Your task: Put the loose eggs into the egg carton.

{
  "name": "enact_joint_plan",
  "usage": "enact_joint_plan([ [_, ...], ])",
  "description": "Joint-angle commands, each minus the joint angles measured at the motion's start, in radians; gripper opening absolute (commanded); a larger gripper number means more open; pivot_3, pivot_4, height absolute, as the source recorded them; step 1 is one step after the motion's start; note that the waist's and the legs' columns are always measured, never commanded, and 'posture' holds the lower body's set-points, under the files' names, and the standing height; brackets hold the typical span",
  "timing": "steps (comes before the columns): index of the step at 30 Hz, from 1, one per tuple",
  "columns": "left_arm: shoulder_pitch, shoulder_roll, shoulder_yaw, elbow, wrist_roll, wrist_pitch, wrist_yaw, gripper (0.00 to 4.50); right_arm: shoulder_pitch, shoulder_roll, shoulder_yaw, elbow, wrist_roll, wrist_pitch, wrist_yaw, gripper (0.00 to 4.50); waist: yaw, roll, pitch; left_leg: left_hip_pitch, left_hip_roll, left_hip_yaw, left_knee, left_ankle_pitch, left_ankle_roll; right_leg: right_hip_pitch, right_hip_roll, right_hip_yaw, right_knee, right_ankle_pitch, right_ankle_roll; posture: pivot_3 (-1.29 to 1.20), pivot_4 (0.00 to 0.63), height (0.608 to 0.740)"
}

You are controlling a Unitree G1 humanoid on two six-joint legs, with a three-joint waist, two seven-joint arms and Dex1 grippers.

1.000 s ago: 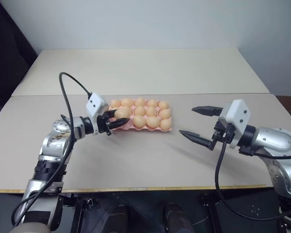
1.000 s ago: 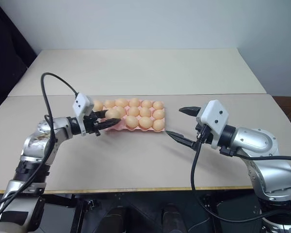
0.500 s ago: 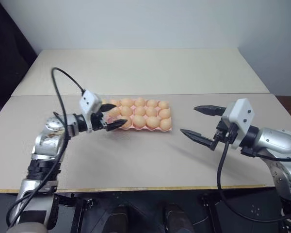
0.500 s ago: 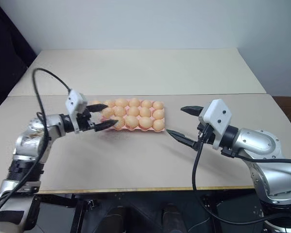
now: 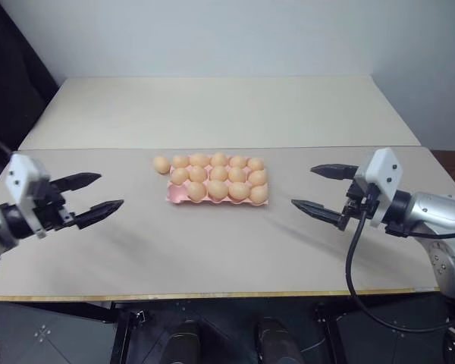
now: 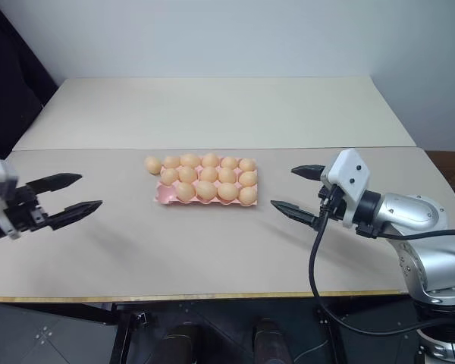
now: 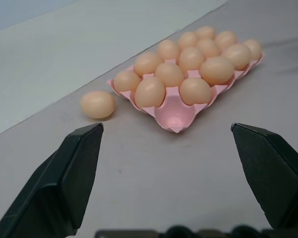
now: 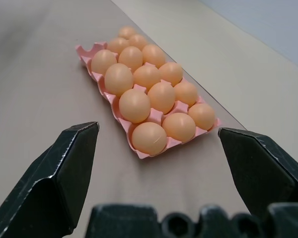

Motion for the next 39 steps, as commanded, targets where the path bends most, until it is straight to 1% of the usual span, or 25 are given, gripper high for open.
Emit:
enact_joint_plan([
  [1, 0.054, -0.02, 0.064, -0.088, -0.032, 0.018, 0.051, 4.49, -0.021, -0.005, -0.006, 0.0, 0.002, -0.031, 0.013, 4.5, 0.0, 0.0, 0.0, 0.0, 0.0, 0.0, 0.0, 0.0, 0.0, 0.0, 0.0, 0.0, 0.0, 0.0, 0.0, 0.0, 0.15, 0.74],
  [4, 0.056, -0.036, 0.052, -0.11, -0.043, 0.029, 0.089, 4.49, -0.04, -0.005, 0.004, 0.014, 0.001, -0.034, 0.02, 4.5, 0.0, 0.0, 0.0, 0.0, 0.0, 0.0, 0.0, 0.0, 0.0, 0.0, 0.0, 0.0, 0.0, 0.0, 0.0, 0.0, 0.15, 0.74],
  [6, 0.013, -0.045, 0.019, -0.089, -0.042, 0.034, 0.122, 4.49, -0.056, -0.003, 0.014, 0.028, -0.007, -0.039, 0.023, 4.5, 0.0, 0.0, 0.0, 0.0, 0.0, 0.0, 0.0, 0.0, 0.0, 0.0, 0.0, 0.0, 0.0, 0.0, 0.0, 0.0, 0.15, 0.74],
  [8, -0.04, -0.049, -0.021, -0.06, -0.025, 0.034, 0.158, 4.49, -0.067, -0.001, 0.017, 0.033, -0.01, -0.043, 0.024, 4.5, 0.001, 0.0, 0.0, 0.001, 0.0, 0.0, 0.0, 0.0, 0.0, 0.0, 0.0, 0.0, 0.0, 0.0, 0.0, 0.0, 0.15, 0.74],
  [10, -0.14, -0.061, -0.095, 0.001, 0.025, 0.03, 0.221, 4.49, -0.072, 0.001, 0.019, 0.036, -0.01, -0.045, 0.024, 4.5, 0.006, 0.0, 0.0, 0.0, 0.0, 0.0, 0.0, 0.0, 0.0, 0.0, 0.0, 0.0, 0.0, 0.0, 0.0, 0.0, 0.15, 0.74],
  [14, -0.405, -0.12, -0.276, 0.225, 0.161, 0.023, 0.333, 4.49, -0.073, 0.01, 0.027, 0.031, -0.019, -0.054, 0.013, 4.5, 0.019, -0.001, 0.0, 0.0, -0.001, 0.0, 0.001, 0.0, 0.0, 0.001, 0.0, 0.0, 0.001, 0.0, 0.0, 0.0, 0.15, 0.74],
  [17, -0.547, -0.171, -0.364, 0.421, 0.251, -0.048, 0.364, 4.49, -0.08, 0.018, 0.028, 0.031, -0.026, -0.059, 0.004, 4.5, 0.018, -0.001, -0.001, -0.001, -0.002, 0.0, 0.001, 0.0, 0.0, 0.0, 0.0, 0.0, 0.0, 0.0, 0.0, 0.0, 0.15, 0.74],
  [19, -0.642, -0.216, -0.401, 0.576, 0.299, -0.109, 0.383, 4.49, -0.079, 0.024, 0.027, 0.025, -0.03, -0.062, -0.006, 4.5, 0.016, -0.001, -0.001, -0.002, -0.001, 0.0, 0.001, 0.0, 0.0, -0.002, 0.0, 0.0, 0.0, 0.0, 0.0, 0.0, 0.15, 0.74],
  [23, -0.809, -0.29, -0.448, 0.9, 0.383, -0.253, 0.412, 4.49, -0.061, 0.035, 0.019, -0.002, -0.036, -0.061, -0.03, 4.5, 0.015, -0.001, 0.0, -0.002, -0.002, 0.0, 0.001, 0.0, 0.0, -0.002, 0.0, -0.001, 0.001, 0.0, 0.0, 0.0, 0.15, 0.74],
  [25, -0.889, -0.325, -0.447, 1.05, 0.403, -0.291, 0.44, 4.49, -0.043, 0.035, 0.009, -0.023, -0.033, -0.055, -0.043, 4.5, 0.017, -0.002, 0.0, -0.003, -0.002, 0.0, 0.002, 0.0, 0.0, -0.002, 0.0, -0.001, 0.001, 0.0, 0.0, 0.0, 0.15, 0.74],
  [29, -0.974, -0.358, -0.46, 1.233, 0.459, -0.375, 0.475, 4.49, -0.009, 0.023, -0.02, -0.068, -0.018, -0.035, -0.06, 4.5, 0.016, -0.002, 0.0, -0.005, -0.002, 0.0, 0.002, 0.0, 0.0, -0.002, 0.0, -0.002, 0.001, 0.0, 0.0, 0.0, 0.15, 0.74],
  [33, -1.011, -0.393, -0.468, 1.335, 0.493, -0.427, 0.474, 4.49, 0.017, 0.007, -0.054, -0.103, -0.004, -0.011, -0.07, 4.5, 0.017, -0.002, -0.001, -0.005, -0.003, 0.0, 0.002, 0.0, 0.0, -0.003, -0.001, -0.002, 0.001, 0.0, 0.0, 0.0, 0.15, 0.74],
  [39, -1.024, -0.422, -0.46, 1.393, 0.519, -0.443, 0.501, 4.49, 0.027, -0.004, -0.074, -0.132, 0.014, 0.014, -0.073, 4.5, 0.013, -0.002, -0.001, -0.004, -0.002, -0.001, 0.004, 0.0, 0.0, -0.002, 0.0, -0.002, 0.002, 0.0, 0.0, 0.0, 0.15, 0.74],
])
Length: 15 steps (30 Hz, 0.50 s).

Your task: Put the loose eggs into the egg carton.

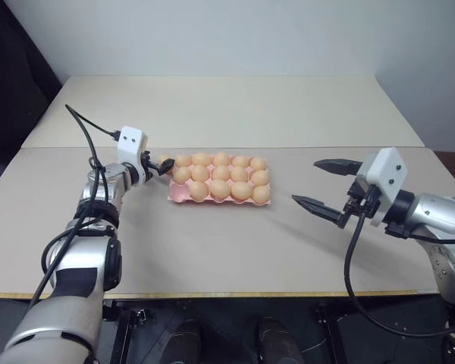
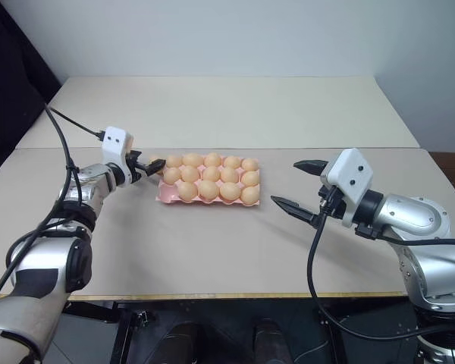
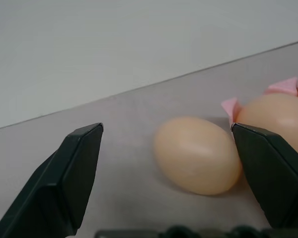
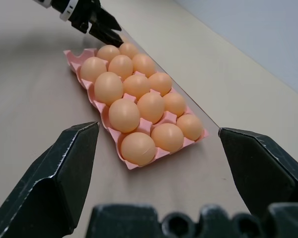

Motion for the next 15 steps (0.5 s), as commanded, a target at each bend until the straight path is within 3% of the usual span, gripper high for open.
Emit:
enact_joint_plan([
  [1, -0.028, -0.001, 0.011, 0.016, 0.01, -0.005, 0.026, 4.49, -0.002, -0.018, -0.04, -0.046, 0.031, 0.013, -0.009, 4.5, 0.0, 0.0, 0.0, 0.0, 0.0, 0.0, 0.0, 0.0, 0.0, 0.0, 0.0, 0.0, 0.0, 0.0, 0.0, 0.0, 0.15, 0.74],
  [10, -0.013, 0.004, 0.019, 0.025, 0.013, -0.002, 0.023, 4.49, -0.013, -0.015, -0.029, -0.05, 0.038, 0.024, -0.014, 4.5, 0.002, 0.0, 0.0, -0.001, 0.0, 0.0, 0.0, 0.0, 0.0, 0.0, 0.0, 0.0, 0.0, 0.0, 0.0, 0.0, 0.15, 0.74],
  [15, -0.009, 0.006, 0.028, 0.029, 0.014, 0.002, 0.036, 3.23, -0.025, -0.007, -0.016, -0.048, 0.037, 0.021, -0.017, 4.5, 0.002, 0.0, 0.0, -0.001, 0.0, 0.0, 0.0, 0.0, 0.0, 0.0, 0.0, 0.0, 0.0, 0.0, 0.0, 0.0, 0.15, 0.74],
])
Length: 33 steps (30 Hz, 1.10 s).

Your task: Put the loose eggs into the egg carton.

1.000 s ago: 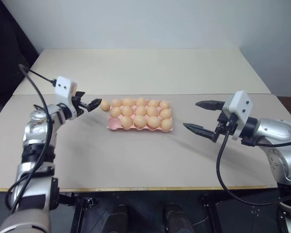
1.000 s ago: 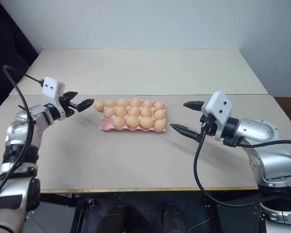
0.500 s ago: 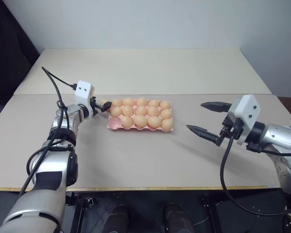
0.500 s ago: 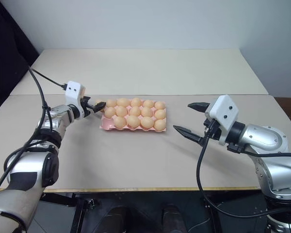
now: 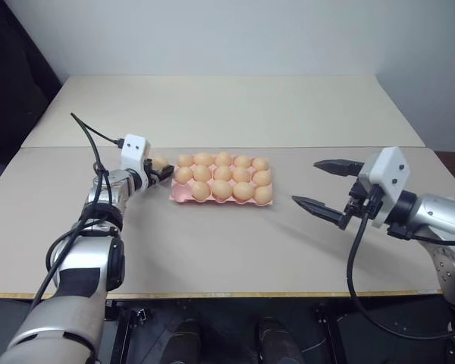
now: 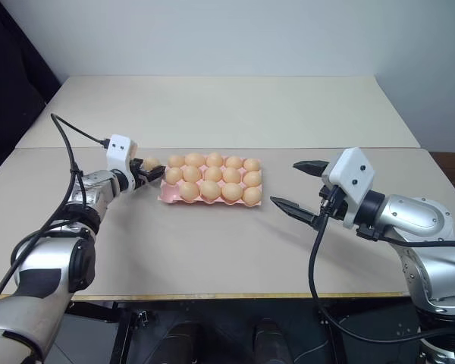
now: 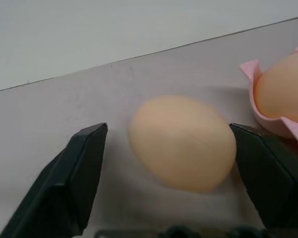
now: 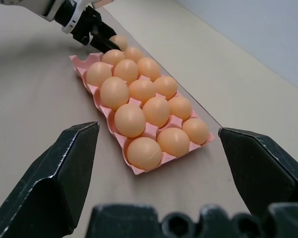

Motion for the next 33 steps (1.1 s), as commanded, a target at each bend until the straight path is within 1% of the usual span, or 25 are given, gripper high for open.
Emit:
enact_joint_plan([
  [1, -0.009, 0.013, 0.016, -0.001, 0.002, 0.003, 0.008, 2.92, -0.026, -0.001, -0.011, -0.029, 0.021, -0.004, -0.011, 4.5, 0.0, 0.0, 0.0, 0.0, 0.0, 0.0, 0.0, 0.0, 0.0, 0.0, 0.0, 0.0, 0.0, 0.0, 0.0, 0.0, 0.15, 0.74],
  [3, -0.005, 0.015, 0.017, -0.008, 0.002, 0.004, 0.0, 2.32, -0.032, -0.001, -0.009, -0.029, 0.025, -0.005, -0.008, 4.5, 0.0, 0.0, 0.0, 0.0, 0.0, 0.0, 0.0, 0.0, 0.0, 0.0, 0.0, 0.0, 0.0, 0.0, 0.0, 0.0, 0.15, 0.74],
  [5, 0.001, 0.022, 0.017, -0.014, 0.004, 0.004, 0.0, 2.09, -0.038, 0.001, -0.008, -0.026, 0.026, -0.005, -0.008, 4.5, 0.0, 0.0, 0.0, 0.0, 0.0, 0.0, 0.0, 0.0, 0.0, 0.0, 0.0, 0.0, 0.0, 0.0, 0.0, 0.0, 0.15, 0.74],
  [10, 0.032, 0.072, 0.026, -0.06, -0.006, 0.007, -0.03, 2.09, -0.042, 0.013, -0.001, -0.021, 0.017, -0.009, -0.017, 4.5, -0.007, 0.0, 0.0, 0.0, 0.0, 0.0, 0.0, 0.0, 0.0, 0.0, 0.0, 0.0, 0.0, 0.0, 0.0, 0.0, 0.15, 0.74],
  [13, 0.063, 0.105, 0.034, -0.162, -0.032, 0.009, -0.103, 2.09, -0.035, 0.018, -0.002, -0.025, 0.019, -0.006, -0.023, 4.5, -0.013, 0.0, 0.0, 0.0, 0.0, 0.0, 0.0, 0.0, 0.0, 0.0, 0.0, 0.0, 0.001, 0.0, 0.0, 0.0, 0.15, 0.74],
  [16, 0.094, 0.116, 0.046, -0.271, -0.066, 0.034, -0.164, 2.09, -0.028, 0.019, -0.006, -0.029, 0.019, -0.006, -0.026, 4.5, -0.012, 0.0, 0.0, 0.0, 0.0, 0.0, 0.0, 0.0, 0.0, 0.0, 0.0, 0.0, 0.001, 0.0, 0.0, 0.0, 0.15, 0.74],
  [19, 0.248, 0.149, 0.047, -0.684, -0.232, 0.219, -0.392, 2.09, -0.016, 0.025, -0.009, -0.039, 0.02, -0.001, -0.036, 4.5, -0.017, 0.0, 0.0, -0.001, 0.001, -0.001, 0.0, 0.0, 0.0, 0.0, 0.0, 0.0, 0.002, 0.0, 0.0, 0.0, 0.15, 0.74],
  [21, 0.325, 0.169, 0.022, -0.836, -0.268, 0.295, -0.452, 2.09, -0.01, 0.028, -0.007, -0.041, 0.02, -0.003, -0.038, 4.5, -0.02, 0.0, 0.0, -0.002, 0.001, -0.001, 0.0, 0.0, 0.0, 0.0, 0.0, 0.0, 0.003, 0.0, 0.0, 0.0, 0.15, 0.74],
  [23, 0.39, 0.183, -0.002, -0.939, -0.29, 0.337, -0.5, 2.09, -0.007, 0.029, -0.002, -0.043, 0.017, -0.007, -0.039, 4.5, -0.023, 0.0, 0.0, -0.002, 0.001, -0.001, 0.0, 0.0, 0.0, -0.001, 0.0, 0.0, 0.003, 0.0, 0.0, 0.0, 0.15, 0.74],
  [28, 0.459, 0.192, -0.038, -1.04, -0.292, 0.395, -0.511, 2.09, -0.013, 0.031, 0.0, -0.043, 0.021, -0.004, -0.043, 4.5, -0.022, 0.0, 0.0, 0.003, 0.001, -0.001, 0.0, 0.0, 0.0, 0.002, 0.001, 0.0, 0.001, 0.0, 0.0, 0.0, 0.15, 0.74],
  [33, 0.477, 0.195, -0.053, -1.056, -0.268, 0.392, -0.484, 2.09, -0.01, 0.028, -0.005, -0.048, 0.022, -0.001, -0.046, 4.5, -0.022, 0.0, 0.0, 0.002, 0.001, 0.0, 0.0, 0.0, 0.0, 0.002, 0.001, 0.001, 0.0, 0.0, 0.0, 0.0, 0.15, 0.74],
])
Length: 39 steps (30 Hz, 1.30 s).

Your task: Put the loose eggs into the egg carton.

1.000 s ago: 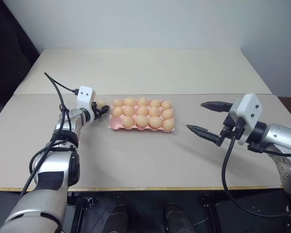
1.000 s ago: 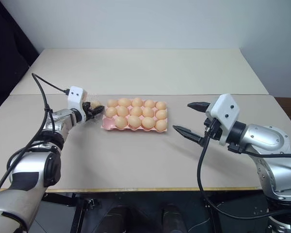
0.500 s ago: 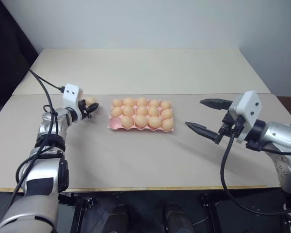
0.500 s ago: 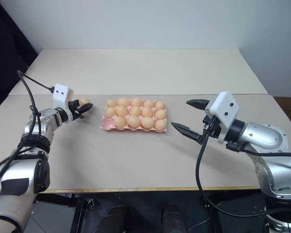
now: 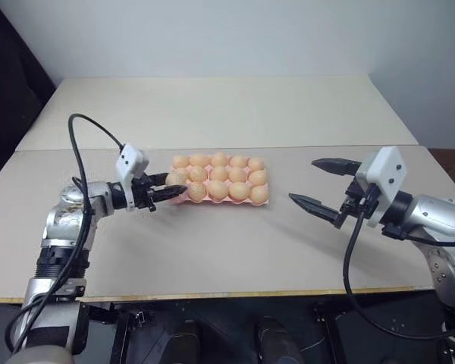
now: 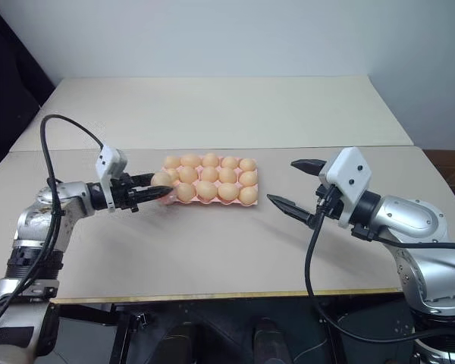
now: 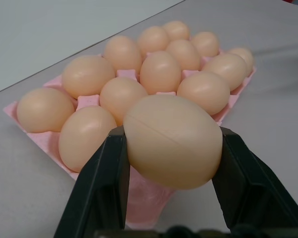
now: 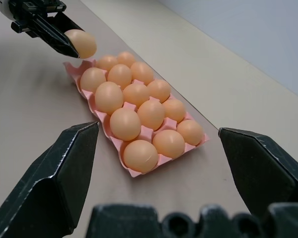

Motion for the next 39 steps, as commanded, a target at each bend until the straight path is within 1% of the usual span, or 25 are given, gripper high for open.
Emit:
enact_joint_plan([
  [1, 0.006, 0.024, -0.005, -0.04, 0.019, -0.005, 0.018, 2.09, -0.01, -0.002, -0.017, -0.038, 0.023, -0.001, -0.012, 4.5, 0.0, 0.0, 0.0, 0.0, 0.0, 0.0, 0.0, 0.0, 0.0, 0.0, 0.0, 0.0, 0.0, 0.0, 0.0, 0.0, 0.15, 0.74],
  [3, 0.003, 0.029, -0.009, -0.037, 0.021, 0.014, 0.022, 2.09, -0.01, -0.002, -0.017, -0.039, 0.023, 0.0, -0.014, 4.5, 0.0, 0.0, 0.0, 0.0, 0.0, 0.0, 0.0, 0.0, 0.0, 0.0, 0.0, 0.0, 0.0, 0.0, 0.0, 0.0, 0.15, 0.74],
  [10, 0.004, 0.051, 0.003, -0.064, 0.024, 0.011, 0.027, 4.32, -0.017, -0.003, -0.015, -0.036, 0.027, 0.006, -0.013, 4.5, 0.0, 0.0, 0.0, 0.0, 0.0, 0.0, 0.0, 0.0, 0.0, 0.0, 0.0, 0.0, 0.0, 0.0, 0.0, 0.0, 0.15, 0.74],
  [11, 0.005, 0.059, 0.014, -0.072, 0.021, 0.009, 0.03, 4.49, -0.016, -0.003, -0.015, -0.037, 0.027, 0.007, -0.013, 4.5, 0.0, 0.0, 0.0, 0.0, 0.0, 0.0, 0.0, 0.0, 0.0, 0.0, 0.0, 0.0, 0.0, 0.0, 0.0, 0.0, 0.15, 0.74],
  [14, 0.006, 0.09, 0.056, -0.086, 0.001, 0.006, 0.027, 4.49, -0.016, -0.006, -0.015, -0.029, 0.025, 0.005, -0.008, 4.5, 0.0, 0.0, 0.0, 0.0, 0.0, 0.0, 0.0, 0.0, 0.0, 0.0, 0.0, 0.0, 0.0, 0.0, 0.0, 0.0, 0.15, 0.74],
  [17, 0.027, 0.149, 0.111, -0.108, -0.029, -0.008, -0.011, 4.49, -0.017, -0.017, -0.021, -0.014, 0.022, 0.0, 0.006, 4.5, -0.004, 0.0, 0.0, 0.0, 0.001, 0.0, 0.0, 0.0, 0.0, -0.001, 0.0, 0.0, 0.0, 0.0, 0.0, 0.0, 0.15, 0.74],
  [19, 0.062, 0.199, 0.169, -0.137, -0.069, 0.003, -0.044, 4.49, -0.018, -0.027, -0.034, 0.001, 0.028, 0.001, 0.019, 4.5, -0.005, 0.0, 0.0, 0.0, 0.001, 0.0, -0.001, 0.0, 0.0, -0.001, 0.0, 0.0, 0.0, 0.0, 0.0, 0.0, 0.15, 0.74],
  [21, 0.13, 0.273, 0.234, -0.175, -0.101, -0.003, -0.108, 4.49, -0.02, -0.039, -0.053, 0.026, 0.042, 0.005, 0.039, 4.5, -0.006, 0.0, 0.0, 0.0, 0.001, 0.0, -0.001, 0.0, 0.0, -0.001, 0.0, 0.0, 0.0, 0.0, 0.0, 0.0, 0.15, 0.74],
  [22, 0.179, 0.315, 0.257, -0.196, -0.09, -0.036, -0.142, 4.49, -0.021, -0.043, -0.061, 0.041, 0.048, 0.008, 0.047, 4.5, -0.006, 0.0, 0.0, 0.0, 0.001, 0.0, -0.002, 0.0, 0.0, -0.001, 0.0, 0.0, -0.001, 0.0, 0.0, 0.0, 0.15, 0.74],
  [23, 0.225, 0.344, 0.284, -0.215, -0.09, -0.06, -0.168, 4.49, -0.018, -0.051, -0.063, 0.055, 0.047, 0.002, 0.056, 4.5, -0.006, 0.0, 0.0, 0.0, 0.001, 0.0, -0.002, 0.0, 0.0, -0.001, 0.0, 0.0, -0.001, 0.0, 0.0, 0.0, 0.15, 0.74],
  [25, 0.308, 0.388, 0.349, -0.263, -0.12, -0.042, -0.196, 4.49, -0.009, -0.061, -0.066, 0.078, 0.052, -0.007, 0.075, 4.5, -0.003, 0.001, 0.0, 0.001, 0.001, 0.001, -0.002, 0.0, 0.0, -0.001, 0.0, 0.001, -0.001, 0.0, 0.0, 0.0, 0.15, 0.74],
  [28, 0.424, 0.407, 0.452, -0.347, -0.183, 0.0, -0.226, 4.49, -0.004, -0.067, -0.067, 0.109, 0.063, -0.007, 0.095, 4.5, 0.004, 0.001, 0.0, 0.001, 0.001, 0.001, -0.002, 0.0, 0.0, 0.0, 0.0, 0.001, -0.001, 0.0, 0.0, 0.0, 0.15, 0.74],
  [31, 0.522, 0.392, 0.54, -0.444, -0.246, 0.069, -0.203, 4.49, -0.003, -0.073, -0.058, 0.131, 0.054, -0.013, 0.114, 4.5, 0.005, 0.001, 0.0, 0.002, 0.001, 0.001, -0.002, 0.0, 0.0, 0.001, -0.001, 0.001, -0.001, 0.0, 0.0, 0.0, 0.15, 0.74],
  [34, 0.574, 0.359, 0.592, -0.52, -0.298, 0.13, -0.144, 4.49, -0.015, -0.073, -0.045, 0.143, 0.052, -0.014, 0.125, 4.5, 0.004, 0.001, 0.0, 0.002, 0.001, 0.001, -0.002, 0.0, 0.0, 0.001, 0.0, 0.001, -0.001, 0.0, 0.0, 0.0, 0.15, 0.74],
  [39, 0.627, 0.334, 0.627, -0.583, -0.333, 0.167, -0.089, 4.49, -0.041, -0.07, -0.022, 0.161, 0.043, -0.02, 0.138, 4.5, -0.001, 0.001, 0.0, 0.002, 0.001, 0.001, -0.002, 0.0, 0.0, 0.001, 0.0, 0.001, -0.001, 0.0, 0.0, 0.0, 0.15, 0.74],
])
